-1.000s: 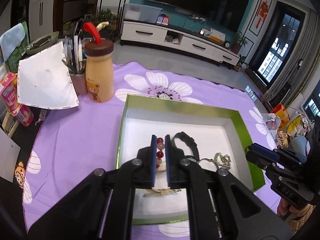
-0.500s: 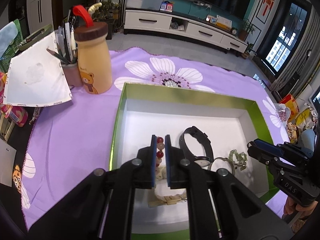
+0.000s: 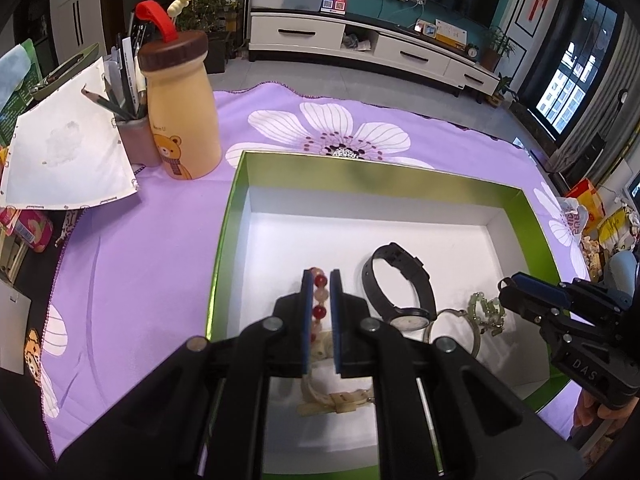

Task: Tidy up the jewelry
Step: 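Carry the red bracelet and silver ring into the green box and open both grippers, then withdraw both grippers from the green box toward the remaining jewelry pile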

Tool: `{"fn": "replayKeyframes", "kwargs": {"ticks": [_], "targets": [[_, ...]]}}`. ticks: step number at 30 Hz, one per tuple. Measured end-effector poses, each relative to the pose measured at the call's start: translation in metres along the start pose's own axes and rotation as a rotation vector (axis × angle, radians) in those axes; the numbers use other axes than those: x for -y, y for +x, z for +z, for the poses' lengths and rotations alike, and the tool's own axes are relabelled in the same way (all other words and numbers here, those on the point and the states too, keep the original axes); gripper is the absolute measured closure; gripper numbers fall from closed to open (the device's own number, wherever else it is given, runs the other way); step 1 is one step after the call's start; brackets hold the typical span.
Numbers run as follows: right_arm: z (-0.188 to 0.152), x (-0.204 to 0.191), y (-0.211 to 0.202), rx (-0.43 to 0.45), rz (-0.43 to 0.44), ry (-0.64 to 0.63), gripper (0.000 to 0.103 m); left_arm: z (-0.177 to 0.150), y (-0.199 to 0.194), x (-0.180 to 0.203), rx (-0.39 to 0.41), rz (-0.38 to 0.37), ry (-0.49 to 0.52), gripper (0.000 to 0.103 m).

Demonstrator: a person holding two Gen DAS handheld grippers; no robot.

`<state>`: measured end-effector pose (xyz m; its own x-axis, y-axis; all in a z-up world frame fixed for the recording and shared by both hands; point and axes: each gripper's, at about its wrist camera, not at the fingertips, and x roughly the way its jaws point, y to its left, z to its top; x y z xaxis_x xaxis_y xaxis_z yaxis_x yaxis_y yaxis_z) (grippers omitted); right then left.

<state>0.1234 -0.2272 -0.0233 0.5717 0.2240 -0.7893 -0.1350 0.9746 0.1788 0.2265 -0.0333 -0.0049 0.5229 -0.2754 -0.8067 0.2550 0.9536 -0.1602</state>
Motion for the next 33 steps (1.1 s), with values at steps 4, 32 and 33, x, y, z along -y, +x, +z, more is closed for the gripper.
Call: {"fn": "replayKeyframes", "kwargs": {"ticks": [4, 32, 33], "targets": [[0.001, -0.002, 0.001, -0.002, 0.0, 0.001, 0.083, 0.0, -0.001, 0.0, 0.002, -0.001, -0.005, 0.095], [-0.067, 0.0, -0.105, 0.177, 0.041, 0.015, 0.073, -0.07, -0.104, 0.023, 0.162, -0.057, 0.044, 0.031], [-0.074, -0.001, -0.106, 0.167, 0.038, 0.014, 0.073, -0.075, -0.105, 0.025, 0.155, -0.065, 0.051, 0.03]]}}
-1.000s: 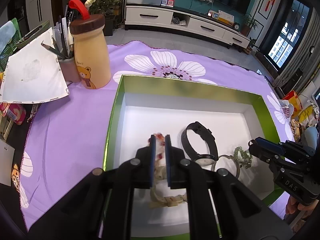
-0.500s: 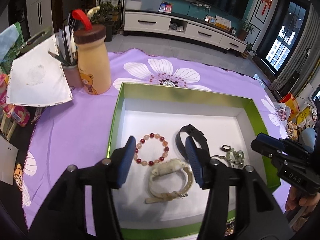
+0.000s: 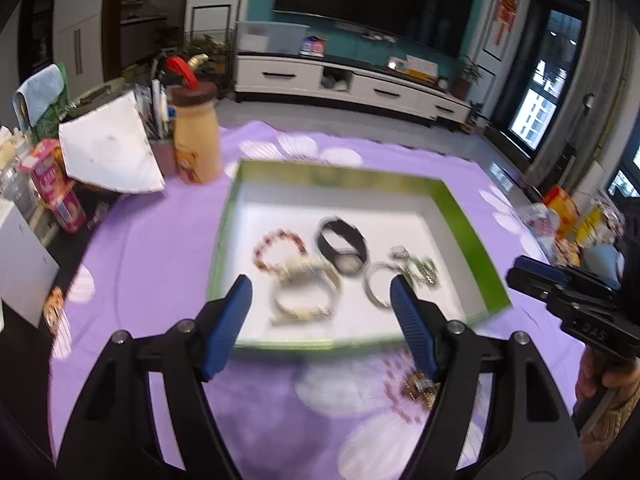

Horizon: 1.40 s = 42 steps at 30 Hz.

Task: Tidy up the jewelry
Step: 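Withdraw both grippers from the green box toward the remaining jewelry pile, then grasp the pink bead bracelet with the right gripper while the left gripper grasps the gold butterfly pendant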

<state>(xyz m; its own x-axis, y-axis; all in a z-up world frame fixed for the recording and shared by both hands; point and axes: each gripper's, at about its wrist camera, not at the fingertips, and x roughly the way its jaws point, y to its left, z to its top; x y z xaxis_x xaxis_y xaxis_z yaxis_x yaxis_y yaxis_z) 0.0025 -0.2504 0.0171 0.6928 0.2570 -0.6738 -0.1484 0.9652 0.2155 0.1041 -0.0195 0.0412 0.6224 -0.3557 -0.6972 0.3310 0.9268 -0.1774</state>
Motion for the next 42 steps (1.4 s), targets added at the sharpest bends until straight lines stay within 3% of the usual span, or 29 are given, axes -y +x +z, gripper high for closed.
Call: {"fn": "replayKeyframes", "kwargs": {"ticks": [7, 14, 18, 20, 21, 25, 29, 32, 34, 37, 42], "targets": [[-0.062, 0.008, 0.0, -0.113, -0.026, 0.034, 0.072, -0.062, 0.007, 0.028, -0.102, -0.048, 0.027, 0.026], [-0.105, 0.006, 0.023, -0.198, -0.046, 0.03, 0.072, -0.107, 0.026, 0.033, -0.19, -0.091, -0.028, 0.026], [-0.108, -0.011, 0.031, -0.171, -0.07, -0.074, 0.072, -0.116, 0.028, 0.038, -0.198, -0.103, -0.025, 0.026], [-0.108, -0.017, 0.034, -0.156, -0.093, -0.11, 0.084, -0.117, 0.029, 0.044, -0.2, -0.105, -0.013, 0.026], [-0.109, -0.018, 0.034, -0.152, -0.1, -0.12, 0.094, -0.118, 0.029, 0.046, -0.203, -0.107, -0.009, 0.026], [-0.109, -0.012, 0.028, -0.134, -0.073, -0.086, 0.096, -0.12, 0.03, 0.056, -0.206, -0.127, 0.01, 0.026], [-0.105, 0.004, -0.004, -0.051, -0.061, -0.029, 0.096, -0.119, 0.037, 0.071, -0.212, -0.147, 0.043, 0.027], [-0.102, 0.014, -0.021, -0.014, -0.069, -0.003, 0.096, -0.118, 0.044, 0.08, -0.21, -0.166, 0.052, 0.034], [-0.102, 0.021, -0.03, 0.004, -0.071, 0.019, 0.096, -0.117, 0.05, 0.085, -0.212, -0.167, 0.053, 0.046], [-0.103, 0.028, -0.036, 0.019, -0.061, 0.043, 0.096, -0.115, 0.056, 0.094, -0.196, -0.148, 0.072, 0.05], [-0.104, 0.029, -0.038, 0.031, -0.045, 0.056, 0.096, -0.115, 0.061, 0.1, -0.17, -0.115, 0.119, 0.078]]}}
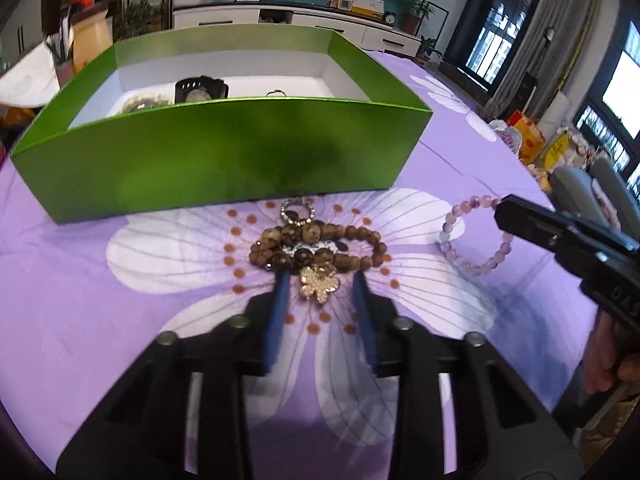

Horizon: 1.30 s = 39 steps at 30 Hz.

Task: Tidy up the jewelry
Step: 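Grasp the pink bead bracelet with the right gripper while the left gripper grasps the gold butterfly pendant, then carry the pink bracelet and butterfly pendant into the green box and open both grippers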

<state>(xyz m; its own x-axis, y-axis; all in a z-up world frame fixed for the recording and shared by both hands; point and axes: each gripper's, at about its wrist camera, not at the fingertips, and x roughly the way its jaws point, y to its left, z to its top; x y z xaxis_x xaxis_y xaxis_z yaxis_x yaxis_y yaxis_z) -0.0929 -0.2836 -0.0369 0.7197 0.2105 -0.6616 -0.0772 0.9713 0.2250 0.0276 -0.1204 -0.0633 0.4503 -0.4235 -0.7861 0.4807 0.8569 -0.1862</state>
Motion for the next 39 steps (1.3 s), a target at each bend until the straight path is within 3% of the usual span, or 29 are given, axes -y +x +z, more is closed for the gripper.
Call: {"fn": "replayKeyframes", "kwargs": {"ticks": [1, 18, 39], "targets": [[0.0, -0.001, 0.0, 0.002, 0.003, 0.001, 0.096, 0.0, 0.001, -0.001, 0.004, 0.004, 0.002, 0.083], [0.007, -0.02, -0.004, 0.023, 0.036, -0.045, 0.096, -0.015, -0.041, -0.033, 0.049, -0.019, -0.087, 0.083], [0.06, -0.076, -0.017, 0.104, 0.057, -0.18, 0.096, 0.011, -0.104, -0.072, 0.213, 0.017, -0.142, 0.083]]}}
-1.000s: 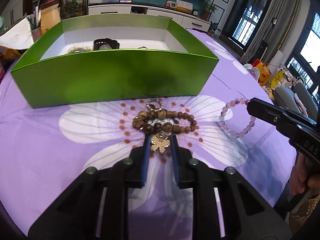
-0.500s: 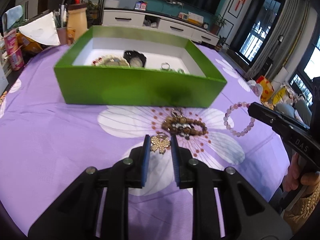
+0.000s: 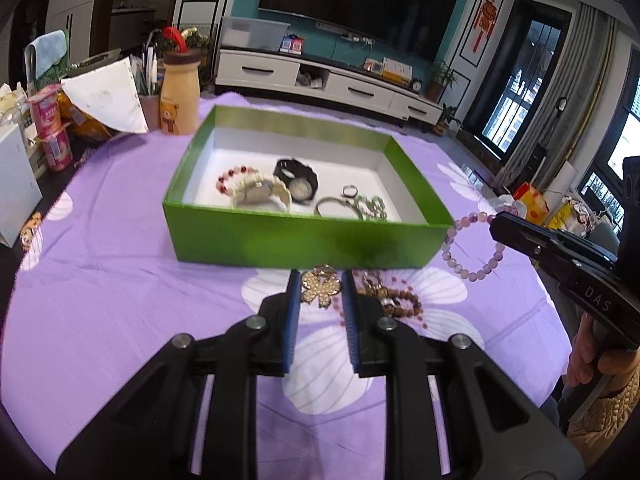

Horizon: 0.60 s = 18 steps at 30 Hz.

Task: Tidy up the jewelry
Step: 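Carry the pink bracelet and butterfly pendant into the green box and open both grippers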

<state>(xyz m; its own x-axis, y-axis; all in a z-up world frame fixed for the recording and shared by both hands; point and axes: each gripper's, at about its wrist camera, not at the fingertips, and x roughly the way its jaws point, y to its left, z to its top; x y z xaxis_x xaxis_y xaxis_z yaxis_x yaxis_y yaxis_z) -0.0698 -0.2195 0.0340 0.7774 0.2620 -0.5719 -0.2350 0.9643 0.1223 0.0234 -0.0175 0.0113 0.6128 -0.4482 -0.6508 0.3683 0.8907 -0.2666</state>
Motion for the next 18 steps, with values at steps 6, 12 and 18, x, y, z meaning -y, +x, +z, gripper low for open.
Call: {"fn": "replayKeyframes", "kwargs": {"ticks": [6, 12, 18], "targets": [[0.019, -0.012, 0.004, 0.023, 0.009, -0.028, 0.096, 0.018, -0.01, -0.001, 0.042, -0.005, 0.017, 0.083], [0.038, -0.017, 0.005, 0.054, 0.012, -0.052, 0.096, 0.036, -0.015, 0.001, 0.078, -0.011, 0.041, 0.083], [0.055, -0.015, 0.012, 0.07, 0.011, -0.048, 0.096, 0.059, -0.017, 0.001, 0.11, -0.012, 0.061, 0.083]]}}
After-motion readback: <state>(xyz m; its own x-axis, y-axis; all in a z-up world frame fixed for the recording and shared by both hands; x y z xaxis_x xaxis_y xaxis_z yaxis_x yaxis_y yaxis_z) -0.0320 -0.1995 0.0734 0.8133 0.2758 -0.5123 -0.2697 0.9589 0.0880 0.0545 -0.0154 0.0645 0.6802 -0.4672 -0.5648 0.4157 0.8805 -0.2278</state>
